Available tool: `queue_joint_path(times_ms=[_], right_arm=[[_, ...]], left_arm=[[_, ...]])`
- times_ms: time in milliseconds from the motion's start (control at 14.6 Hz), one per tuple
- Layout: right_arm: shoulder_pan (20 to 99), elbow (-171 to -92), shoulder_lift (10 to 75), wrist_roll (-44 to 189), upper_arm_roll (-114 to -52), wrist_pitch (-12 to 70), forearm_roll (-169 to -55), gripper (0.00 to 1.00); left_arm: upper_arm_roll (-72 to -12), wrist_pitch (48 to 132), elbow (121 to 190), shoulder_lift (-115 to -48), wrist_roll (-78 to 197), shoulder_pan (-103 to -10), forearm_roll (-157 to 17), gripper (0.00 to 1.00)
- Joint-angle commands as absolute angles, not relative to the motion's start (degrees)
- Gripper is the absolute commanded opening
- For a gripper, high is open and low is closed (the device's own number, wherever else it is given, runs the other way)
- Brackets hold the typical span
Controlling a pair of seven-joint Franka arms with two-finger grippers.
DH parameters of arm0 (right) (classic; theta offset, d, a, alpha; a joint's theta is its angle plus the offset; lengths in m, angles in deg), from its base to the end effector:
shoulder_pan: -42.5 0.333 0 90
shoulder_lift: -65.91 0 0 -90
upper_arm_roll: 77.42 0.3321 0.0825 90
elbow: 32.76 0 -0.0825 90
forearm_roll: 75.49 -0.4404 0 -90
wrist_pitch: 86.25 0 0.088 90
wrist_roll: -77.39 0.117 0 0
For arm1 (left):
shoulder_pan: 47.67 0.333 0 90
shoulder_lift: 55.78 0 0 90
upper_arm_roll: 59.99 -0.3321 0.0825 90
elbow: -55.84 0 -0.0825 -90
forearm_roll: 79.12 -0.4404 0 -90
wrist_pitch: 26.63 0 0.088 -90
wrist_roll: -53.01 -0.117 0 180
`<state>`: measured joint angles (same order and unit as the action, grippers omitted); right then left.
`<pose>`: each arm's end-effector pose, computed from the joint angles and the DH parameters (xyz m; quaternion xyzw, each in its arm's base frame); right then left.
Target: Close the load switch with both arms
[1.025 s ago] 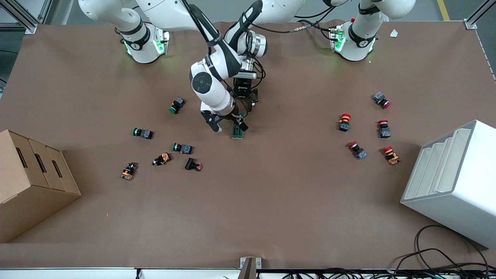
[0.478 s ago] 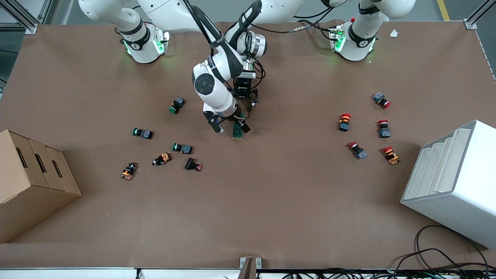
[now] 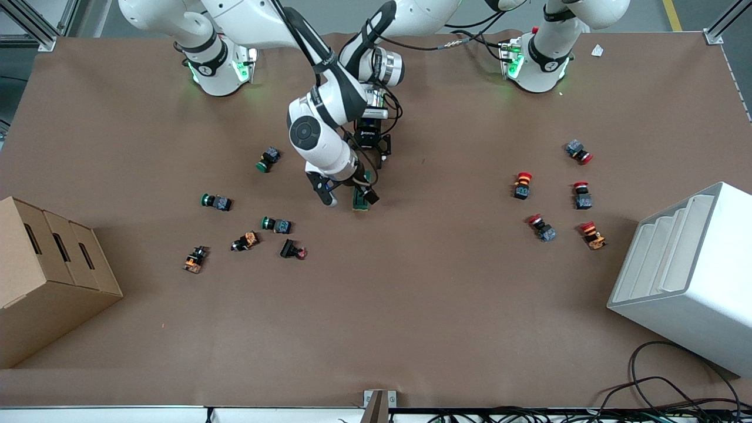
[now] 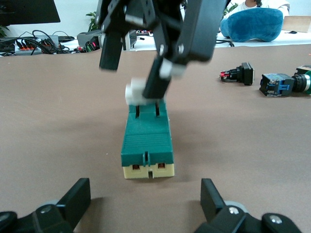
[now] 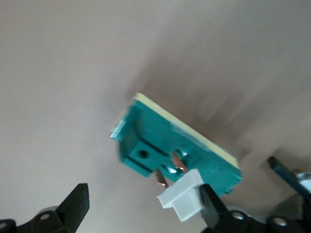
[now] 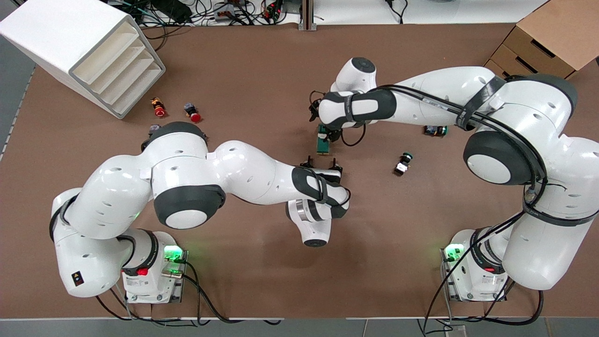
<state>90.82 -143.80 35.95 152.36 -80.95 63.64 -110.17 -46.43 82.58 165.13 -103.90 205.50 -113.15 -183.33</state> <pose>0.4898 0.4738 0.1862 -0.8596 0.4807 0.0950 0.1447 0.1864 -0.5890 0.0134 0.8251 -0.0493 0.5621 0.0282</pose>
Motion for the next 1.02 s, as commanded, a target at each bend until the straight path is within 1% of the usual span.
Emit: queue_joint_path(times_ms=[0,547,752,957], right_arm=[[88.4,-139.1,33.7,151.3,-81.1,64.2,-110.3,1.0],[88.2,-135.7,28.9,149.6,-81.4,64.5,-110.0,1.0],[87.9,-133.2,26.5,149.1,-81.5,64.6,-109.9,1.0],[85.4,-131.6,26.2,148.6,-81.5,64.0,-109.9,1.0]], left_arm=[[-46.6,83.7,163.6,-107.0,204.1,-113.5,-180.6,0.99],[-47.0,83.7,163.6,-107.5,203.8,-113.1,-179.8,0.99],[-47.3,83.7,163.6,-107.5,203.8,-112.9,-179.8,0.99],[-47.3,83.7,163.7,-107.0,203.7,-112.9,-179.0,0.99]])
